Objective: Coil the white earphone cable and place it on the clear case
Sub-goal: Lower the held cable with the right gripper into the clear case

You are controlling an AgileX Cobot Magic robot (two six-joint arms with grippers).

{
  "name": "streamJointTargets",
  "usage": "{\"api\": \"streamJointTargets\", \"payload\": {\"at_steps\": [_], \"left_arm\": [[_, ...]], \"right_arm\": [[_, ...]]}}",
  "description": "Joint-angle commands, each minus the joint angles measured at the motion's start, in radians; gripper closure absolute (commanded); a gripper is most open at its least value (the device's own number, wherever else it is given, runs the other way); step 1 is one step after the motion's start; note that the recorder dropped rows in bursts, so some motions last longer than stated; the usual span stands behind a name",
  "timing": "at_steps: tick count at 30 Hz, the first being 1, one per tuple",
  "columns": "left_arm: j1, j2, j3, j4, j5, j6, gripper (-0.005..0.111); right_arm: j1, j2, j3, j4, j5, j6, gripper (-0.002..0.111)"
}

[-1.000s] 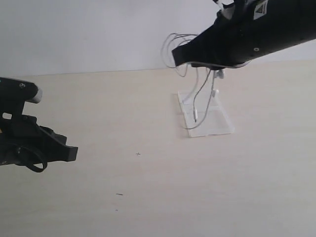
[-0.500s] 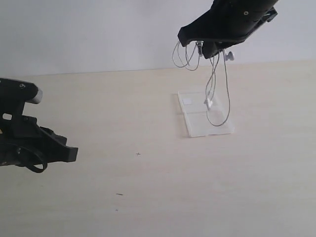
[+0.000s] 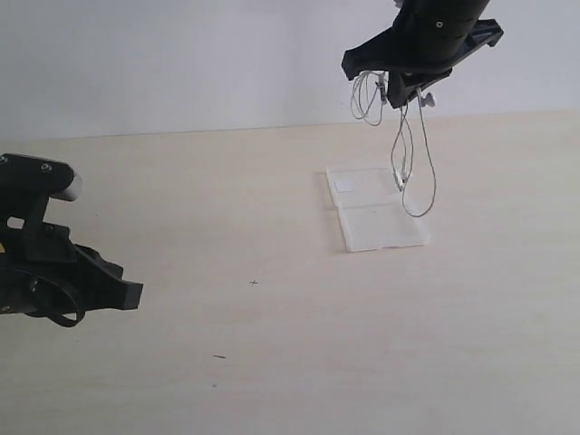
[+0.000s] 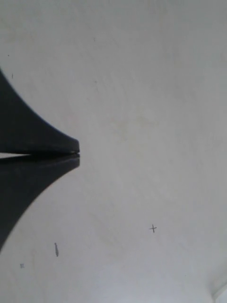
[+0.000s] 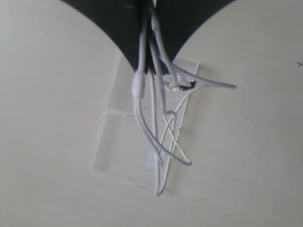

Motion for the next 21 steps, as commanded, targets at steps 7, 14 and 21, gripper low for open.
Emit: {"api": "streamJointTargets", "payload": {"at_steps": [7,14,21], "left_arm": [[-0.01,-0.004,0.003,-0.005,0.047,-0.021,0.107],[-0.038,-0.004,0.003,-0.005,0.058,-0.021,0.107],[-0.038,-0.004,0.003,-0.005,0.075,-0.021,0.107]], "right_arm": [[-0.025,0.178,-0.156,0.013,-0.04,-0.018,0.108],[-0.025,0.291,-0.236,-0.007,-0.044,-0.018,0.108],[-0.041,0.36,-0.246,-0.013,-0.034,-0.01,0.108]]}}
